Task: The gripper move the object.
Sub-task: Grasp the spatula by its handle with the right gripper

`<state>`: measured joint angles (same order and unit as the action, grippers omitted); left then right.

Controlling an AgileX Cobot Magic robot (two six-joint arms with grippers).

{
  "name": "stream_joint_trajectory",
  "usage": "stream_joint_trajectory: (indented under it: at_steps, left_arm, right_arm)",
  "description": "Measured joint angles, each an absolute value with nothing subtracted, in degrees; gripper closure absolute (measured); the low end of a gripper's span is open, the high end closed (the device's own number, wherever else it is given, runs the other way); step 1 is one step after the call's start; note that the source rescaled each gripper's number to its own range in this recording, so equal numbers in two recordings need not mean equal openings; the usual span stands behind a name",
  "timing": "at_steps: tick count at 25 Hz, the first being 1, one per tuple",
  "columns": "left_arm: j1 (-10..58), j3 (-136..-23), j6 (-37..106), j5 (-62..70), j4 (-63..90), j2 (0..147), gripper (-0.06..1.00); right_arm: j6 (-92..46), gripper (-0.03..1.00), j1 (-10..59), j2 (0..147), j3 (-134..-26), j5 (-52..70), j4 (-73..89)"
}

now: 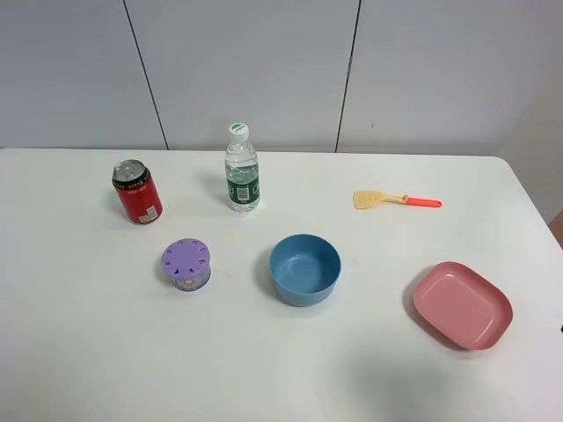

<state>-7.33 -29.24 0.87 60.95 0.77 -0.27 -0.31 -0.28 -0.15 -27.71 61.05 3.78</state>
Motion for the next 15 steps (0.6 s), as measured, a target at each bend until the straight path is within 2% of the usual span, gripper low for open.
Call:
stream_joint_trajectory:
  at_steps: [15]
  left_arm:
    - [-7.33,-29.24,0.87,60.95,0.77,-0.27,-0.06]
  right_arm:
    - [-0.31,-0.03,-0.28,-0.15,-27.71,61.05,3.78]
